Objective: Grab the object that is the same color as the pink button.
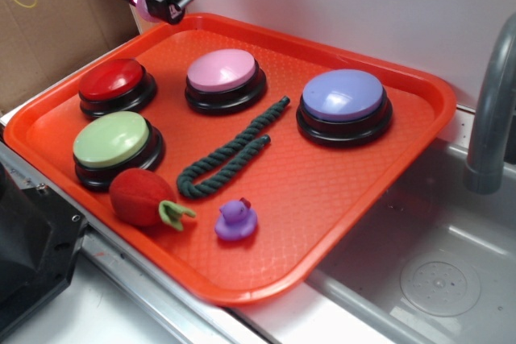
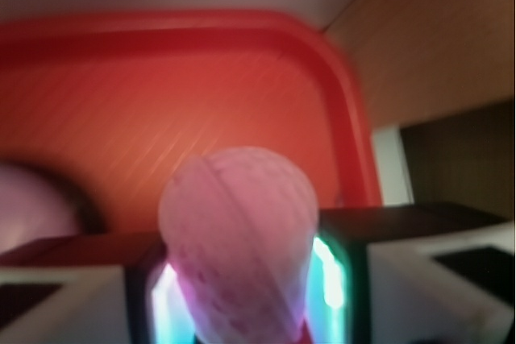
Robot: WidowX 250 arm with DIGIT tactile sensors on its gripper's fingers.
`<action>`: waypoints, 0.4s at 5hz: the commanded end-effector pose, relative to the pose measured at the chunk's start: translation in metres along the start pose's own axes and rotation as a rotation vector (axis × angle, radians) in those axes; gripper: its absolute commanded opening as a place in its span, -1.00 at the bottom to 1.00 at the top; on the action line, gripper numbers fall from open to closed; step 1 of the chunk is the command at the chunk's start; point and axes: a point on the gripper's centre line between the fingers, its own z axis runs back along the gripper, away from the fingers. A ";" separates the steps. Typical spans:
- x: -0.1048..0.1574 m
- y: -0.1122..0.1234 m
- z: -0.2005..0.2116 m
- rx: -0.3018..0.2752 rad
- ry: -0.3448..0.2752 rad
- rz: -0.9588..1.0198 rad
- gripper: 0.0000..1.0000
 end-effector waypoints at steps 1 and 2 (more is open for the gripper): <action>-0.027 -0.027 0.088 -0.080 -0.039 -0.138 -1.00; -0.040 -0.025 0.111 -0.049 -0.060 -0.080 -1.00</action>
